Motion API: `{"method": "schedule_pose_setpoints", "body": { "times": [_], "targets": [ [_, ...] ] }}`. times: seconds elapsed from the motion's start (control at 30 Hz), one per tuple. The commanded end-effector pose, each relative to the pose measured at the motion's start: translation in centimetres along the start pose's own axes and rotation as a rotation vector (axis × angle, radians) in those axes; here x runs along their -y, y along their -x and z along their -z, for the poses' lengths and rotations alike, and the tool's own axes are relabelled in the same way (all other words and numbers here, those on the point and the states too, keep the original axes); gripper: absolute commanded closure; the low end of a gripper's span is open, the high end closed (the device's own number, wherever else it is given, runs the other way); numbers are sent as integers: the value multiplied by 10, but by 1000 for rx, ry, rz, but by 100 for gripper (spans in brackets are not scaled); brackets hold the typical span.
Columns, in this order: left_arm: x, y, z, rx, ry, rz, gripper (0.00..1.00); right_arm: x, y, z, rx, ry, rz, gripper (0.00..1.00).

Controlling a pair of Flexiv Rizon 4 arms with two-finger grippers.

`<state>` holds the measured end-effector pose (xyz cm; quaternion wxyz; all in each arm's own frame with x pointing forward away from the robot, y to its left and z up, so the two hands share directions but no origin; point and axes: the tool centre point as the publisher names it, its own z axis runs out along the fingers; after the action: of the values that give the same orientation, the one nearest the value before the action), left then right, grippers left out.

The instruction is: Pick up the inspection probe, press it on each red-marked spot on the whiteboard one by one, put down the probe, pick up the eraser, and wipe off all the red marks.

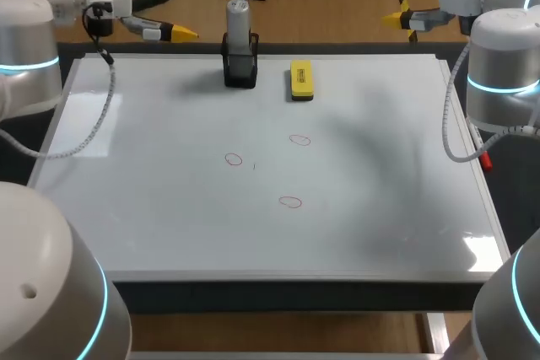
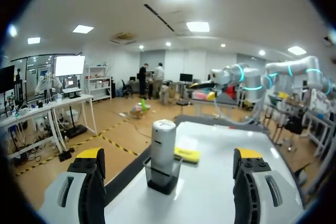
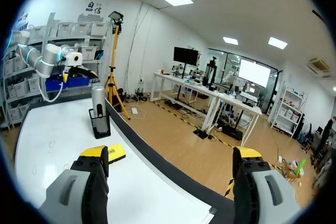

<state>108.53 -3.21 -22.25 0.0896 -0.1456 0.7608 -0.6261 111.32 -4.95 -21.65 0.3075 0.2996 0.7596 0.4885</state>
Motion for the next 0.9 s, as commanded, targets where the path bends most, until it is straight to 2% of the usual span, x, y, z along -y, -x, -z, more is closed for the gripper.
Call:
{"method": "schedule_pose_setpoints", "body": {
  "times": [0.03,0.3,0.6,0.9],
  "targets": [
    [-8,13,-12,-232,-37,-11,0,0,0,0,-1,-2,0,0],
    [-13,17,-35,-315,-74,-34,0,0,0,0,-1,-2,0,0],
    [-16,17,-61,-353,-78,-46,0,0,0,0,-1,-2,0,0],
    [-23,37,-78,-376,-80,-46,0,0,0,0,-1,-2,0,0]
  ]
}}
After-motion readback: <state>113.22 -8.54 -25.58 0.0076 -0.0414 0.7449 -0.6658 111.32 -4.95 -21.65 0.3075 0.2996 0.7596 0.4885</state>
